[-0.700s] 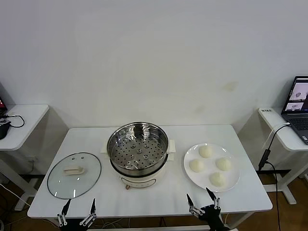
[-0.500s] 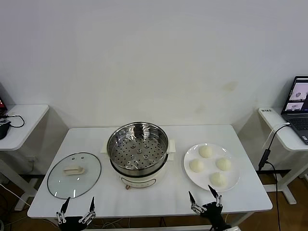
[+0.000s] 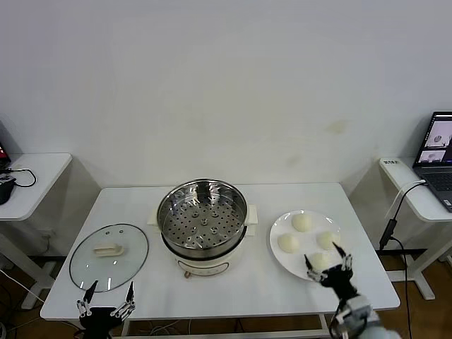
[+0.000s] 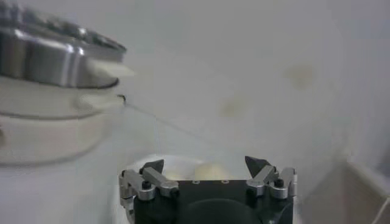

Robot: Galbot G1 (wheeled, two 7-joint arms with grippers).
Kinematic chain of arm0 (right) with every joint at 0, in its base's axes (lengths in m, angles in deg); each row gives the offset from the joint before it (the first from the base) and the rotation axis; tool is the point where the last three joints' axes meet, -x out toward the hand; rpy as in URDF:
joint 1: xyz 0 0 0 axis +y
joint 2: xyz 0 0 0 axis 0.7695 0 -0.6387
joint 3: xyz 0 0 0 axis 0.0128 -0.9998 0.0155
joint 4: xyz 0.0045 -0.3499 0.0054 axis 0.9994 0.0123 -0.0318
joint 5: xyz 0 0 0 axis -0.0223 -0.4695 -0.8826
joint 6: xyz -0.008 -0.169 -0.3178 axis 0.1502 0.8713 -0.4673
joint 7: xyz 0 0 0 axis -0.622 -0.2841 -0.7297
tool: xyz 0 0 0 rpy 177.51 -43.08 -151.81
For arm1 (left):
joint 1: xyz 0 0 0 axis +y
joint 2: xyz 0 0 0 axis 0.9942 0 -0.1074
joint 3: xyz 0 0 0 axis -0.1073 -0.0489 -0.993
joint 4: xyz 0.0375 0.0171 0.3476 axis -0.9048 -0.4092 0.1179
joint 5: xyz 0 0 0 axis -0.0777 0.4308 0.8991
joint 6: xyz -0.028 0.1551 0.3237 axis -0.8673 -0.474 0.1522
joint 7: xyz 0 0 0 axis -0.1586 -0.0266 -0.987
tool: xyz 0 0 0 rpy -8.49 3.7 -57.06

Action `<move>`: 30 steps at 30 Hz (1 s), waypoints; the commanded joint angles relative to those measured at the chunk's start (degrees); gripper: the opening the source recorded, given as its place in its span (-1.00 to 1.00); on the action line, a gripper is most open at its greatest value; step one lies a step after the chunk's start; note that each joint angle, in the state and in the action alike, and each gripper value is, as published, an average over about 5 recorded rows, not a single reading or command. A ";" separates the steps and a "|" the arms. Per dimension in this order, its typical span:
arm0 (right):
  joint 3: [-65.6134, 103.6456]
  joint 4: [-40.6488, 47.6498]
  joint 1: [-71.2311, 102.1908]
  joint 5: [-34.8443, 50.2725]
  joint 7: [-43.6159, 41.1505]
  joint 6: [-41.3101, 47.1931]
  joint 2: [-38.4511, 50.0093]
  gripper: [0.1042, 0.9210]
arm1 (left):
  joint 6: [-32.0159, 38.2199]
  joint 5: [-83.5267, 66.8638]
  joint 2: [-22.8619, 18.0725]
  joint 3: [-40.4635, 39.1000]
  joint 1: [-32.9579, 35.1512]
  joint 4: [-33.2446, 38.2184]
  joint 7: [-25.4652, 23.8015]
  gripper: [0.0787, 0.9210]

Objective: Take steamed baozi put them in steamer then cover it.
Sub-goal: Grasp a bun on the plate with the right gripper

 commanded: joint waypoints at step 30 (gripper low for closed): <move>-69.68 38.18 -79.89 -5.42 -46.63 2.31 20.99 0.76 | -1.99 2.85 -0.16 1.62 0.36 2.31 -0.13 0.77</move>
